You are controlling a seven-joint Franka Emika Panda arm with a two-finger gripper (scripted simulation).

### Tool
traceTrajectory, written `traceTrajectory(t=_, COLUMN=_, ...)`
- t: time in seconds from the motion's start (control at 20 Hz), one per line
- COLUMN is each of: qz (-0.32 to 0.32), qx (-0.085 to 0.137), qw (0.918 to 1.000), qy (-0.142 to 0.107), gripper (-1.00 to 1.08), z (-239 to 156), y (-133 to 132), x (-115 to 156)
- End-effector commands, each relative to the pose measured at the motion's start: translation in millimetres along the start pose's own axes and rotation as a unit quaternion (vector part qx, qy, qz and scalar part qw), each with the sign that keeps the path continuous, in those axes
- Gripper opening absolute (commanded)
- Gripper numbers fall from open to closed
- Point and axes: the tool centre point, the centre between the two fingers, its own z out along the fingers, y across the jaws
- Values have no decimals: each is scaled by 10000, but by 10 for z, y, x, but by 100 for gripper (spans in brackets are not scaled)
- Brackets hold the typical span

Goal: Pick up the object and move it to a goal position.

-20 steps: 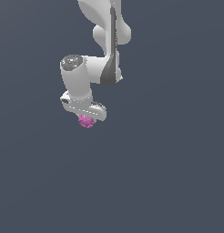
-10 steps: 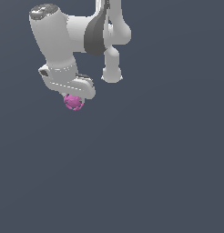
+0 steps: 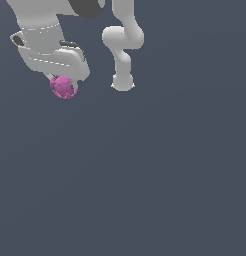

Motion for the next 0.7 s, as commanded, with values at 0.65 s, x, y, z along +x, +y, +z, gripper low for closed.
traceTrajectory(t=0.65, qz=-9, qx=-4, qw=10000, qy=-6, gripper=-100, z=-594, y=208, x=36)
